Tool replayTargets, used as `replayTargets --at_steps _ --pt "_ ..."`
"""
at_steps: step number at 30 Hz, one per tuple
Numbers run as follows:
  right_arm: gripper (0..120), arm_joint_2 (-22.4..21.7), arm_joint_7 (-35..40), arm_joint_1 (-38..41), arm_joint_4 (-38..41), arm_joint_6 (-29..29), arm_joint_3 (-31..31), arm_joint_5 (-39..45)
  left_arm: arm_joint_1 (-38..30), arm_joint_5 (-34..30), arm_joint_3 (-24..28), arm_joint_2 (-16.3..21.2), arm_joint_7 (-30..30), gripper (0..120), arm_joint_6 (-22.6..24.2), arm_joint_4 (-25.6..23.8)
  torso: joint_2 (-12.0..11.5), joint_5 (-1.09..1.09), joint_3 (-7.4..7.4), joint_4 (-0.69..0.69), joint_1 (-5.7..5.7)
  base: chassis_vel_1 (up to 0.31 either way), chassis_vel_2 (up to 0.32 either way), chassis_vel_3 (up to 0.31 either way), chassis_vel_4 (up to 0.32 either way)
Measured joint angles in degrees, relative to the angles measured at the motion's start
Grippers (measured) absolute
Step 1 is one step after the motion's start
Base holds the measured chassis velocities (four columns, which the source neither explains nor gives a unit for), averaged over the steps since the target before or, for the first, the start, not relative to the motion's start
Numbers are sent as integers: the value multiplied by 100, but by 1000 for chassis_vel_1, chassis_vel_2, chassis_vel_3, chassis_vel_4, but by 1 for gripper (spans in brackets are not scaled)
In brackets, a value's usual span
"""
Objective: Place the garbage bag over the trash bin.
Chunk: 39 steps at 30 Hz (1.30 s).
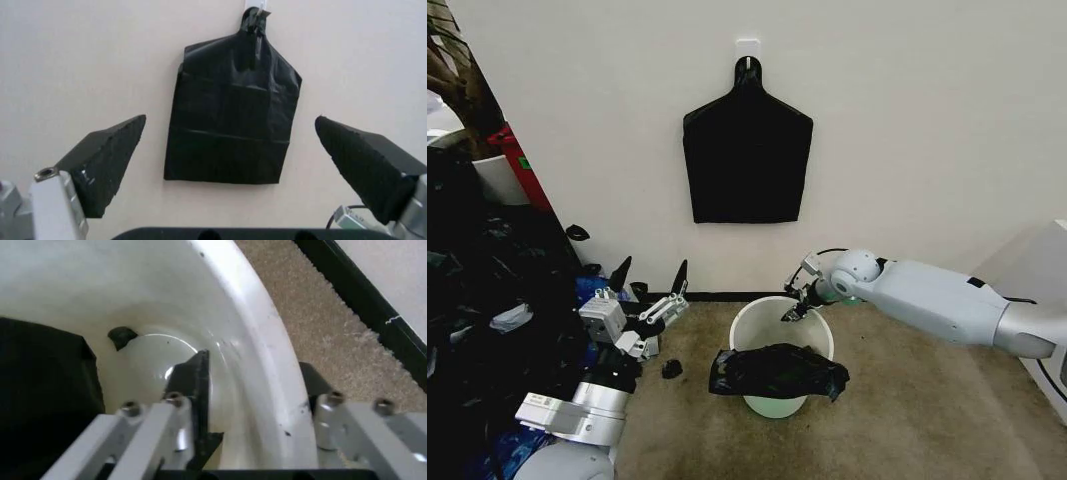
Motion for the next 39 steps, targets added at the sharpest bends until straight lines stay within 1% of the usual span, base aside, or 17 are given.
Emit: replayTargets --at_steps 3,9,16,19,21,24,25,26,27,28,29,30,31,33,35,36,39 --pt "14 -34 26 -77 23 0 67 -59 14 0 -4 -45 0 100 4 -24 0 1 0 0 -1 0 0 0 0" --pt "0 -252 79 -145 201 0 272 -3 54 4 -9 -142 2 100 8 -57 0 0 0 0 -1 0 0 0 0" --pt "0 -706 428 -232 590 0 609 456 146 29 1 -238 6 100 8 -114 0 0 0 0 -1 0 0 0 0" --pt "0 -1102 991 -463 1061 0 1006 1023 173 35 -4 -273 6 100 13 -152 0 -1 0 0 -1 0 0 0 0" --pt "0 -1141 1109 -513 1126 0 1075 1130 175 35 -9 -275 4 100 14 -153 0 0 0 0 -1 0 0 0 0" --pt "0 -1422 2873 -1168 1788 0 1972 2587 183 21 -83 -282 -13 100 18 -157 0 2 0 -1 -1 0 0 0 0" --pt "0 -1434 3256 -1272 1890 0 2140 2851 182 19 -92 -281 -13 100 18 -157 0 3 0 -1 -1 0 0 0 0" --pt "0 -1437 4052 -1472 2085 0 2475 3455 177 15 -100 -281 -15 100 18 -157 0 0 0 -1 -1 0 0 0 0" --pt "0 -1424 4573 -1595 2204 3 2692 3892 170 12 -101 -281 -15 100 19 -157 0 -2 0 -1 -1 0 0 0 0" --pt "0 -1424 4573 -1595 2204 3 2692 3892 170 12 -101 -281 -15 100 19 -157 0 -2 0 -1 -1 0 0 0 0" --pt "0 -1382 5309 -1768 2364 9 3012 4491 160 12 -100 -283 -14 100 19 -151 0 0 -1 0 -1 0 0 0 0" --pt "0 -1360 5648 -1851 2442 10 3168 4757 156 12 -98 -285 -13 100 20 -145 0 2 0 1 0 0 0 0 0" --pt "0 -1322 6278 -2006 2587 14 3441 5201 150 12 -88 -291 -11 100 21 -136 0 1 0 1 -1 0 0 0 0" --pt "0 -1286 7005 -2248 2796 24 3756 5648 148 12 -73 -301 -8 100 22 -133 0 -3 -1 1 -1 0 0 0 0" --pt "0 -1277 7434 -2477 2975 41 3956 5919 150 12 -69 -310 -8 100 22 -133 0 1 0 0 0 0 0 0 0" --pt "0 -1277 7434 -2477 2975 41 3956 5919 150 12 -69 -310 -8 100 22 -133 0 1 0 0 0 0 0 0 0" --pt "0 -1215 8133 -2860 3241 395 4204 6272 149 12 -64 -344 -10 100 19 -132 0 0 -1 0 -1 0 0 0 0"
